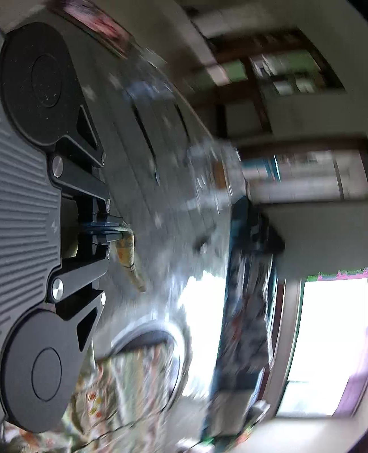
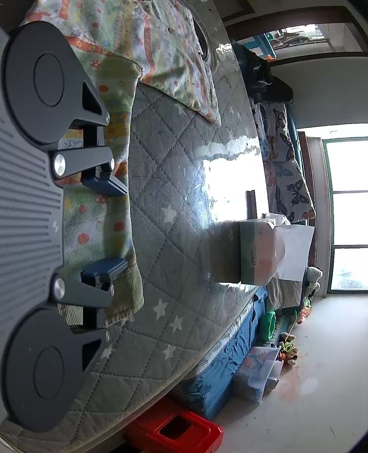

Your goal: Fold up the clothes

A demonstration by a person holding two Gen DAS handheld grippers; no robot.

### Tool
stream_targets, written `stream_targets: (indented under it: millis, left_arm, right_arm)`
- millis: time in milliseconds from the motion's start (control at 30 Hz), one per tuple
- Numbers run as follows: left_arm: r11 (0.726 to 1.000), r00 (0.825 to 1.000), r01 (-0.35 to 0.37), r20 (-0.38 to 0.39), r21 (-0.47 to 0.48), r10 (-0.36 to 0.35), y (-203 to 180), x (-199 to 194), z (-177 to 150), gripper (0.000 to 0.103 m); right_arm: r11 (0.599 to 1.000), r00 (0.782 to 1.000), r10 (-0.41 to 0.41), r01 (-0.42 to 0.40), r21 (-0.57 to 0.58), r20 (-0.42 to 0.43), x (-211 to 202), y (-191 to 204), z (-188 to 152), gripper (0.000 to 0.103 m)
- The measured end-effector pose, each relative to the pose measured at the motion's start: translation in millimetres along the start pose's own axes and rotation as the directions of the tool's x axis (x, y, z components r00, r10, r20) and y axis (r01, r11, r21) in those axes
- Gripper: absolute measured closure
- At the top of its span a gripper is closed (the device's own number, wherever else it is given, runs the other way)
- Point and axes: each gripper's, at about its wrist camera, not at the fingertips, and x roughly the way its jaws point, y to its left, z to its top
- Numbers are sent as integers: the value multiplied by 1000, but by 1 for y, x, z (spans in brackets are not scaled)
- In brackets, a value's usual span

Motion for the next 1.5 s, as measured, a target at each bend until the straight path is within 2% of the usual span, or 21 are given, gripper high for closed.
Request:
stream_targets:
  millis: [67, 267, 333, 533, 633, 733, 967, 1067, 1233, 1500]
  left_arm:
    - [998, 999, -23, -28, -55, 21, 17, 0, -7, 100]
    - [983, 987, -142, -97, -115, 132, 48, 17, -22, 98]
    - [986, 988, -137, -80, -99, 130, 46, 12, -21, 98]
    - [999, 998, -35, -57, -20, 34, 21, 17, -14, 97]
    - [999, 997, -7, -75, 47, 10, 4, 31, -15, 94]
    - [994, 998, -36, -55, 107, 42, 0, 43, -18, 92]
    - [987, 998, 47, -47, 157, -40, -34, 38, 2, 91]
    - [981, 996, 83, -46, 177, -77, -49, 35, 10, 87]
    - [967, 990, 144, -45, 211, -137, -73, 30, 24, 69]
    - [926, 967, 252, -99, 282, -233, -142, 63, 43, 68]
  right_arm:
    - [1000, 1000, 1, -1, -5, 0, 1, 1, 1, 53]
    - [1000, 1000, 1, -1, -10, -3, 3, 2, 2, 52]
    - [1000, 1000, 0, 0, -9, -4, 3, 2, 3, 52]
    - [1000, 1000, -2, 2, -15, -6, 4, 3, 3, 52]
    - [1000, 1000, 0, 0, -23, -6, 6, 4, 5, 51]
    - [999, 1000, 4, -4, -38, -7, 10, 4, 8, 50]
    - [992, 1000, -4, 4, -124, -1, 10, 18, 23, 50]
    - [988, 999, 32, -31, -152, 5, 6, 27, 32, 50]
    - [970, 992, 127, -125, -208, -6, 10, 56, 53, 52]
    - [933, 968, 251, -250, -260, -31, 37, 111, 85, 53]
